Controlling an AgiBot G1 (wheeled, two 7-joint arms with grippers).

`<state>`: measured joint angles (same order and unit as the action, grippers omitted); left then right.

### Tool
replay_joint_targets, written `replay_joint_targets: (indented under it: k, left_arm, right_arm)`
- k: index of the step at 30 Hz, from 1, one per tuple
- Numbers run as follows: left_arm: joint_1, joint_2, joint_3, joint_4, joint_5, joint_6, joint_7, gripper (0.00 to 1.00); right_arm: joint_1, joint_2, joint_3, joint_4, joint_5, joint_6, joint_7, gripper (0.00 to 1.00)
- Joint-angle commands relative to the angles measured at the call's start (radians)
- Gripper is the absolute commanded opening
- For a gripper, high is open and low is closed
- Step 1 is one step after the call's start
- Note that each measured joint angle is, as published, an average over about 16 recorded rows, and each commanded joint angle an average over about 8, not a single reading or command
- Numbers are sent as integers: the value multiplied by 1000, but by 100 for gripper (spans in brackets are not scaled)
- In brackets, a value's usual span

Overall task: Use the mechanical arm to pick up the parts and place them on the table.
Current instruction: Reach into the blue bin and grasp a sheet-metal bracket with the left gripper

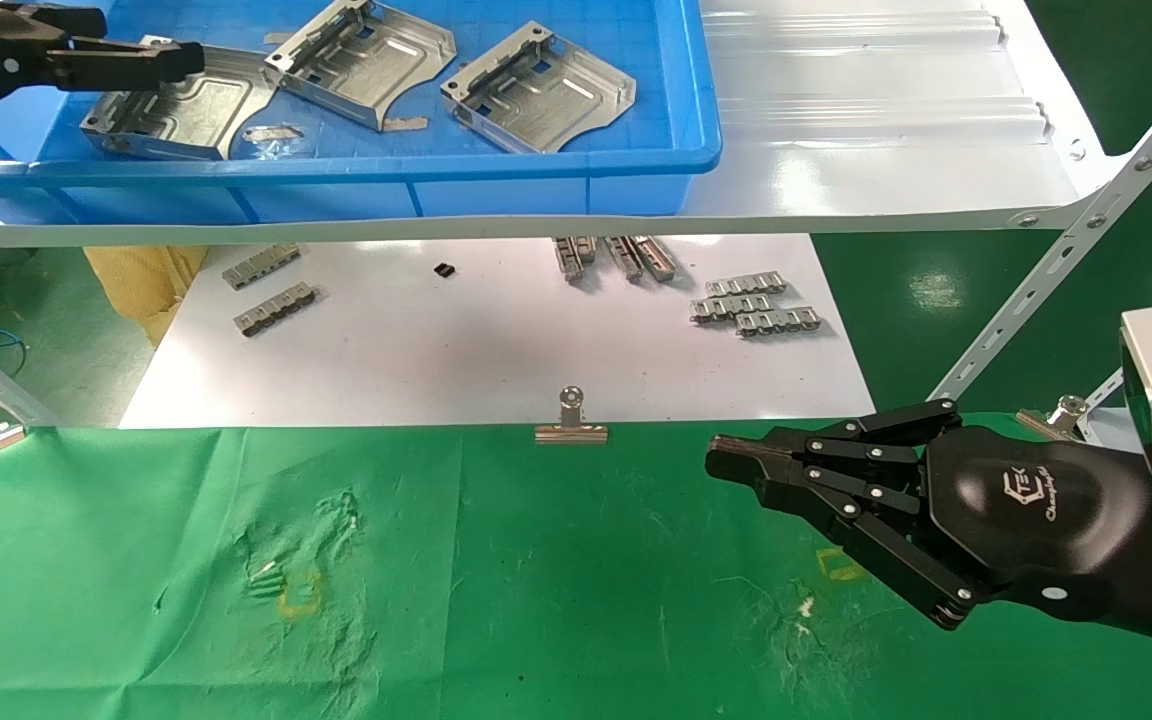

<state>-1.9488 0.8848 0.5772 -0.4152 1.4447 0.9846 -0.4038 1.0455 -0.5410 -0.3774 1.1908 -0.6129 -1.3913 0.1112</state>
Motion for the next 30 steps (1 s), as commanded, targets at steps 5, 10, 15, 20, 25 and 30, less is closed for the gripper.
replay_joint_targets:
  k: [5,10,15,20,25,30]
  left_arm:
    - [-4,14,22,5,36,-22,-31,0]
    - [-2,21,35,-1,59,-41,-60,0]
    - [3,20,41,-15,68,-49,-81,0]
    - [11,15,42,-35,70,-50,-94,0]
    - [19,7,45,-56,74,-51,-107,0]
    - [27,-1,47,-78,81,-60,-122,0]
  right_arm:
    - [0,0,0,0,0,0,0,0]
    - [0,0,0,0,0,0,0,0]
    - [0,0,0,0,0,0,0,0]
    - [0,0,0,0,0,0,0,0]
    - [0,0,0,0,0,0,0,0]
    - [0,0,0,0,0,0,0,0]
